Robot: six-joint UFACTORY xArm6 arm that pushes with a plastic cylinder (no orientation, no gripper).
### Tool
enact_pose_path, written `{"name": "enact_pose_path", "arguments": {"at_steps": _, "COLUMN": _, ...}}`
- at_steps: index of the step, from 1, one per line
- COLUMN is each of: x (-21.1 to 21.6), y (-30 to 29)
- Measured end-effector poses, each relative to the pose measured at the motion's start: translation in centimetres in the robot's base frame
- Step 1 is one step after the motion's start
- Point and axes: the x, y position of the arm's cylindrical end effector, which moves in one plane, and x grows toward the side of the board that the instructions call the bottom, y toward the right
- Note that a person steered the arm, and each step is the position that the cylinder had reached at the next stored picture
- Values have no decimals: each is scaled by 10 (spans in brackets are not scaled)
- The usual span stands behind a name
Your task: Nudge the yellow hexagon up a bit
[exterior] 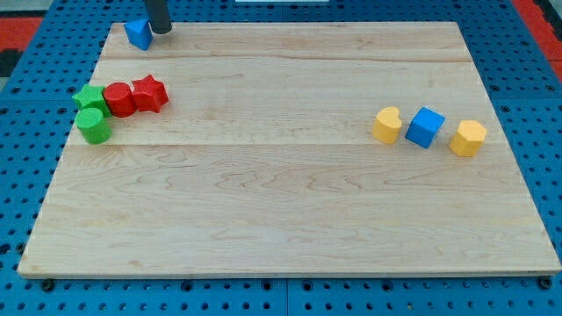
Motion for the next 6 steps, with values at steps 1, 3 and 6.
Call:
{"name": "enact_pose_path", "arguments": {"at_steps": 1, "x": 20, "y": 75}}
{"name": "enact_pose_path", "arguments": {"at_steps": 3, "x": 24, "y": 304}}
{"name": "enact_pose_path", "arguments": {"at_steps": 6, "x": 242, "y": 494}}
